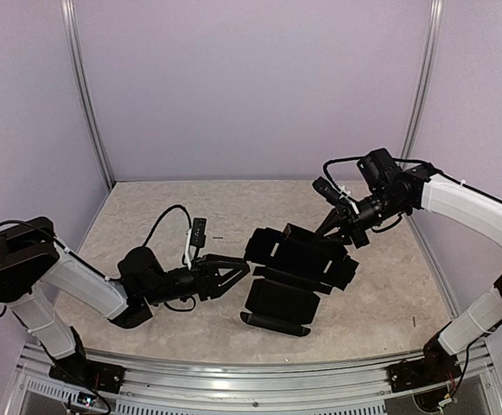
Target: Fold the paper box
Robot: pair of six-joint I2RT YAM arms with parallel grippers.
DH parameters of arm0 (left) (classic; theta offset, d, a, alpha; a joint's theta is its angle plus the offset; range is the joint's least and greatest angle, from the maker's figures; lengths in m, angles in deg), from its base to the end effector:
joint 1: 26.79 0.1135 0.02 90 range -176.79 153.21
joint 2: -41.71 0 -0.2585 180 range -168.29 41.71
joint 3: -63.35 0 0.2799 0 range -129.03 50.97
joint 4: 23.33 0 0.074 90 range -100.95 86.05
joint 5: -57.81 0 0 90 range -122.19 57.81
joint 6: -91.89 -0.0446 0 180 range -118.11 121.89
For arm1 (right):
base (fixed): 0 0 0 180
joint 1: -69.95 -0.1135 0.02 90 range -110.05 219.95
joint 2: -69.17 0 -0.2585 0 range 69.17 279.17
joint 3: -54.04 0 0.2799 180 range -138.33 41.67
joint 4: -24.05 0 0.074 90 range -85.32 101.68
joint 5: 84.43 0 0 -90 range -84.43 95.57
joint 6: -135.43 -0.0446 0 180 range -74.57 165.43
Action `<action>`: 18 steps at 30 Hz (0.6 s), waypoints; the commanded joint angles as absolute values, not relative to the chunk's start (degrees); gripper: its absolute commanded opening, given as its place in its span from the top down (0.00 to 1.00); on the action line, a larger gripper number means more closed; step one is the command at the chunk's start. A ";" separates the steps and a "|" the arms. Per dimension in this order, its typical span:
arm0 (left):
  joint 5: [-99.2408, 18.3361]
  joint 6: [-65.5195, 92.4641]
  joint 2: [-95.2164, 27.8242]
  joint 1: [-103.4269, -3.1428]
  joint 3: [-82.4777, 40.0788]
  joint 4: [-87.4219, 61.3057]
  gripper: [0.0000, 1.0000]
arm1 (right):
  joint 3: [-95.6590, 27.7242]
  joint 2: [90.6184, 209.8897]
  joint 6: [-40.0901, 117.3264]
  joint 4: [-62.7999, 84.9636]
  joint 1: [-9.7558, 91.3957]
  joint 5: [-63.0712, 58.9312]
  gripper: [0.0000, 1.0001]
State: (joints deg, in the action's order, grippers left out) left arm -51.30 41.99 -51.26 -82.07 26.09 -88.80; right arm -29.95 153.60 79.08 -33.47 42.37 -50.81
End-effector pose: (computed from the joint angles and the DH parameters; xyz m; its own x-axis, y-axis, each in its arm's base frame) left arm 0.1620 -0.2595 0.1601 -0.5448 -0.2824 -0.7896 0.7968 0.1191 -0.5923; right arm 0.2728 0.1844 0.2850 -0.2664 -0.4853 -0.8328 -0.9557 0.0208 0.2936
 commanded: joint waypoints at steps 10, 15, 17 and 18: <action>-54.16 47.48 -60.05 -79.16 25.14 -102.42 0.55 | -30.61 152.71 80.03 -34.49 42.83 -51.82 1.00; -55.06 48.56 -61.48 -78.53 23.95 -103.24 0.55 | -30.82 152.92 80.05 -34.55 42.79 -51.86 1.00; -55.55 49.49 -62.22 -77.99 24.26 -105.51 0.55 | -30.78 152.86 80.21 -34.68 42.85 -51.61 1.00; -55.84 49.98 -62.48 -77.68 24.59 -105.75 0.55 | -30.84 152.88 80.22 -34.68 42.77 -51.40 1.00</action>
State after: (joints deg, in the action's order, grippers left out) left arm -54.26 48.15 -60.42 -78.79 24.38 -88.89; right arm -29.95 153.60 79.63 -34.12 42.40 -50.18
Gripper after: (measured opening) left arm 0.446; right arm 0.012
